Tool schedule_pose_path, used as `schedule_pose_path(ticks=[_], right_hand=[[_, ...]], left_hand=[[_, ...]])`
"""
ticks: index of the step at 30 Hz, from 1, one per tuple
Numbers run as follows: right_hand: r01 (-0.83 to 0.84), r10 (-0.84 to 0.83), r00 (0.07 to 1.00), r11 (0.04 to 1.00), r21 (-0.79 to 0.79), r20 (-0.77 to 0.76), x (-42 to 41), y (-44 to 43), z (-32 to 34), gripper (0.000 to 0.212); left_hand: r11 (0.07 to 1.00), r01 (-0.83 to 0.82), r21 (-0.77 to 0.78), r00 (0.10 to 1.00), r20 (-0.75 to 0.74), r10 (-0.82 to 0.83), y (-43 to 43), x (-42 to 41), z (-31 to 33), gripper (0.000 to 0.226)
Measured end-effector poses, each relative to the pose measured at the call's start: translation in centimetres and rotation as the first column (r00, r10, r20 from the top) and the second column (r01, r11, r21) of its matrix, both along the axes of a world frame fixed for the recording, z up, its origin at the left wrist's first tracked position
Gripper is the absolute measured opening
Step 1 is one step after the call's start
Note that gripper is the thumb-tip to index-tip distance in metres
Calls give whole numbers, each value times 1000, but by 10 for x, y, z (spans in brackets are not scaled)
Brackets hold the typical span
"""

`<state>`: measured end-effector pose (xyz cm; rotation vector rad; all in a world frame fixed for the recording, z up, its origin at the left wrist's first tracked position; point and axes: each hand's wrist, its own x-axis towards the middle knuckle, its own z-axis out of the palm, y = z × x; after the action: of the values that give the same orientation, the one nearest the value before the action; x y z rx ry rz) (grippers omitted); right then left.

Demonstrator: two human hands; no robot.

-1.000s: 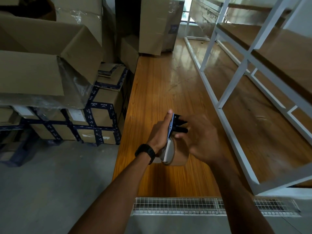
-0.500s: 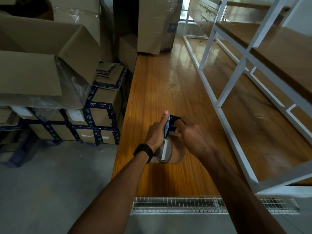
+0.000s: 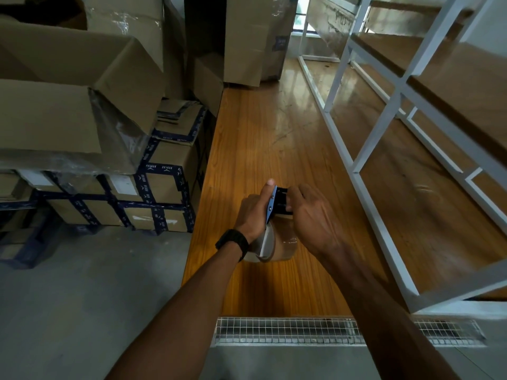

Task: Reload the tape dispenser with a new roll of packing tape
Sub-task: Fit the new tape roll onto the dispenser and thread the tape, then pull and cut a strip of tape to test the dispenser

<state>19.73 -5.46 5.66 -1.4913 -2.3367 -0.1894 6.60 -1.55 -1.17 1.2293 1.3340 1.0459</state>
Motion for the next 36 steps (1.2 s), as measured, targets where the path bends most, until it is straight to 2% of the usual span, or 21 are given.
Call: schedule_pose_path(ticks=[2,4,7,10,13,15,17,19,22,24,26,27,28,29,30,33,34,36], right_hand=[[10,-13,996,999,-39,-85,5,-3,18,11],[-37,44,985,998,44,-169,11,0,37,16],[-94,111,968,992,82,-227,9,10,49,29],[-98,116,954,992,80,-275,9,17,59,30],[-163,181,958,982,98,-221,18,22,66,17],[-190,215,964,968,164,-154,26,27,70,10],[-186,206,975,962,200,-85,36,33,74,11],[-154,169,981,979,135,-101,41,37,77,18],[-129,106,950,990,-63,-294,43,39,78,14],[-130,25,870,975,-181,-493,48,39,78,6],[-118,-33,695,980,-160,-718,57,42,75,6],[-96,-36,608,988,-118,-793,62,42,72,10],[-50,-46,574,995,-92,-817,66,41,64,18],[3,-75,578,996,-89,-813,68,37,52,25],[60,-136,580,990,-124,-803,68,29,33,30],[90,-344,464,935,-343,-816,51,-9,-35,36],[86,-347,483,932,-351,-804,43,-23,-54,36],[137,-293,646,953,-270,-705,29,-44,-83,37]], left_hand=[[1000,-12,-17,1000,-28,12,3,-6,0,116],[999,-24,-32,999,-44,23,2,-11,-1,109],[997,-38,-68,997,60,42,3,-11,8,77],[996,-8,-90,994,109,18,6,-10,19,75],[992,40,-116,993,117,-26,5,-12,18,78],[988,69,-135,992,116,-53,4,-12,18,80],[985,107,-132,990,105,-94,0,-12,20,75],[980,162,-116,985,84,-153,-3,-14,17,78],[967,219,-129,976,43,-215,-7,-14,12,80],[952,256,-165,967,37,-254,-13,-14,12,77],[928,315,-200,947,3,-321,-19,-16,14,74],[919,340,-198,937,-18,-350,-22,-16,13,63],[913,354,-206,930,-23,-366,-25,-17,12,50],[912,347,-218,934,-7,-357,-27,-17,10,42],[910,353,-218,935,35,-354,-29,-17,8,42],[936,304,-179,944,185,-271,-32,-6,4,73],[947,253,-199,949,241,-203,-31,-1,1,80],[960,144,-241,956,283,-72,-32,10,4,76]])
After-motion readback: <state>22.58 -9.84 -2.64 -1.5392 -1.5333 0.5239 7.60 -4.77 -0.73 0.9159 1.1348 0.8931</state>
